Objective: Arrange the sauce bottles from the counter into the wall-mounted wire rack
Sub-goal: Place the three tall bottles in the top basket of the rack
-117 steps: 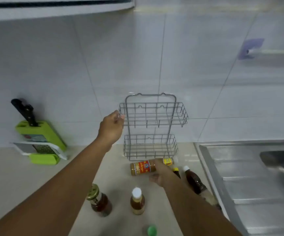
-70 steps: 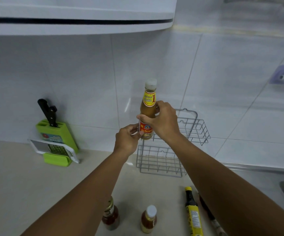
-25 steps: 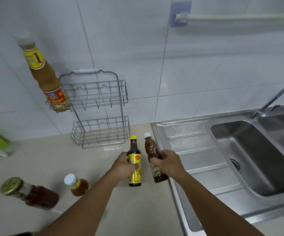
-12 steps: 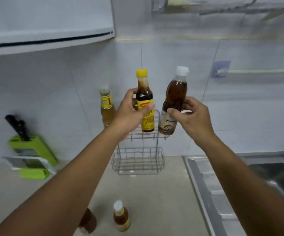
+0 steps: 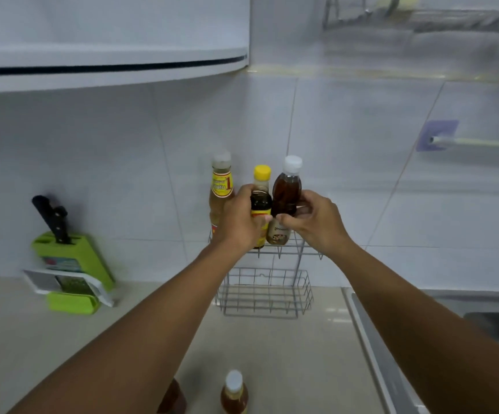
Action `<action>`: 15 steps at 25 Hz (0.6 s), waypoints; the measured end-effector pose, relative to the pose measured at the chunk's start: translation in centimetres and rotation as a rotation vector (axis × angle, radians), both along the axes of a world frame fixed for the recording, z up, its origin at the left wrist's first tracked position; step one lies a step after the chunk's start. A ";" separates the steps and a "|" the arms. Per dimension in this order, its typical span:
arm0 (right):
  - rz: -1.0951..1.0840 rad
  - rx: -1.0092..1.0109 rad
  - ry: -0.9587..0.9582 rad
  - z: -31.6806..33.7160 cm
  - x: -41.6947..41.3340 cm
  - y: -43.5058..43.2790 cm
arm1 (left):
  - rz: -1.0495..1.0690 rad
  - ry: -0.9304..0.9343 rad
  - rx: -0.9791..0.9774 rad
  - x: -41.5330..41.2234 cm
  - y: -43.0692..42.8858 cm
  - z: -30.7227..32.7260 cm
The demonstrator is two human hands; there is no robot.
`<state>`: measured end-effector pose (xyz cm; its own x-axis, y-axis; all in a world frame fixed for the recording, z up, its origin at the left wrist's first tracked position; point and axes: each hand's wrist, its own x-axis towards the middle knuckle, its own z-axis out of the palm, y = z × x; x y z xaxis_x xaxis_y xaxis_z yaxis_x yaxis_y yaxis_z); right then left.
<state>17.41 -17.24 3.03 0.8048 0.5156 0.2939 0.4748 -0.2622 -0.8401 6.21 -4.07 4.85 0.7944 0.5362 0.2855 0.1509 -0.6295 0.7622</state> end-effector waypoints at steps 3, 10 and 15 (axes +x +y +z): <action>0.022 -0.062 0.024 -1.4 0.2 0.0 | 0.015 0.131 -0.015 -0.1 -0.1 -1.0; 0.091 -0.084 0.028 -2.0 0.3 -0.1 | 0.067 -0.009 0.050 -0.5 0.7 1.4; 0.102 -0.102 0.087 -2.5 0.2 -0.2 | 0.065 0.043 0.286 -0.5 1.3 5.5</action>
